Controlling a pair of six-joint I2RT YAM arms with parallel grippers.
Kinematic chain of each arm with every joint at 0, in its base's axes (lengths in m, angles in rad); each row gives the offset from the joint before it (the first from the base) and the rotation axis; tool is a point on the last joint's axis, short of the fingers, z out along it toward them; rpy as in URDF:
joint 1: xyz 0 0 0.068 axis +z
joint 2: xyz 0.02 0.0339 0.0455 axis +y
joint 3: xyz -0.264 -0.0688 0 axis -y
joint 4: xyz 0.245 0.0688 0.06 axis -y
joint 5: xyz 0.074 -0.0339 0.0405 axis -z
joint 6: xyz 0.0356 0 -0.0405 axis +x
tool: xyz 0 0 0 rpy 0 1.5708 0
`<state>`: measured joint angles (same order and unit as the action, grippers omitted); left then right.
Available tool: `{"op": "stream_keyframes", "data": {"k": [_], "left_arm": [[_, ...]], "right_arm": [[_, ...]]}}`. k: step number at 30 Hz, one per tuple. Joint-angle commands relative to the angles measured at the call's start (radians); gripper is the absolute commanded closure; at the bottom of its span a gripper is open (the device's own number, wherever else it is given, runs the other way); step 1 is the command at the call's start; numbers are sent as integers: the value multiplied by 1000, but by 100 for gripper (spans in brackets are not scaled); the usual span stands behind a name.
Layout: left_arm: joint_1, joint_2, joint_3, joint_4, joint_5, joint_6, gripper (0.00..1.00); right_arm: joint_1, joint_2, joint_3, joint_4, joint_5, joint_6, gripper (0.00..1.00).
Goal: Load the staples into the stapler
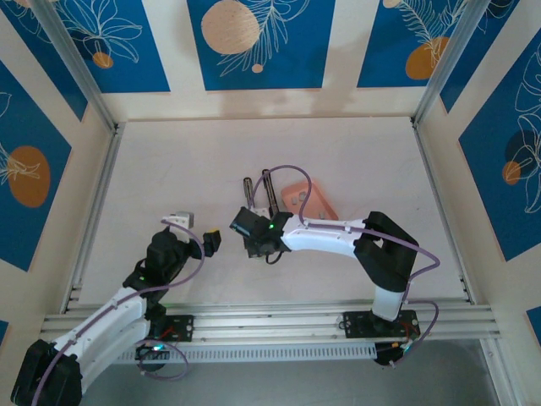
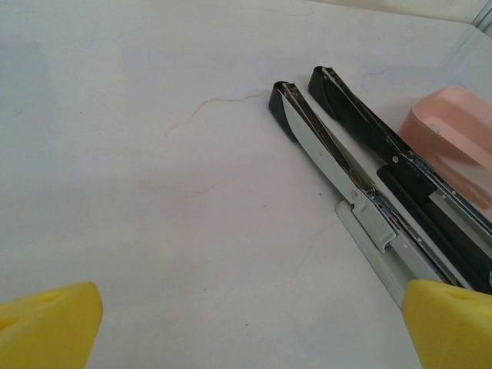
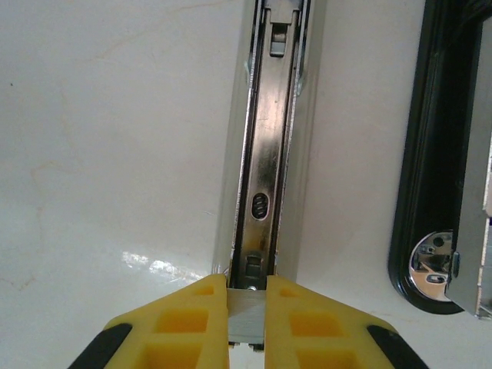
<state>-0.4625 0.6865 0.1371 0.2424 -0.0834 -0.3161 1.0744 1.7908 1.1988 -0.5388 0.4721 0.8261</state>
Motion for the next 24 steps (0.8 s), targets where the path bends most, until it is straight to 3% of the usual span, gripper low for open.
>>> {"op": "stream_keyframes", "data": {"k": [1, 11, 15, 24], "left_arm": [[-5, -4, -10, 0, -11, -3, 0], [-5, -1, 4, 0, -5, -15, 0], [-3, 14, 27, -13, -13, -45, 0], [57, 125, 115, -35, 18, -90, 0]], "right_arm": [[12, 20, 19, -49, 3, 23, 82], [4, -77, 63, -83, 48, -16, 68], [-44, -102, 113, -104, 0, -68, 63], [-213, 83, 380, -212, -131, -198, 52]]}}
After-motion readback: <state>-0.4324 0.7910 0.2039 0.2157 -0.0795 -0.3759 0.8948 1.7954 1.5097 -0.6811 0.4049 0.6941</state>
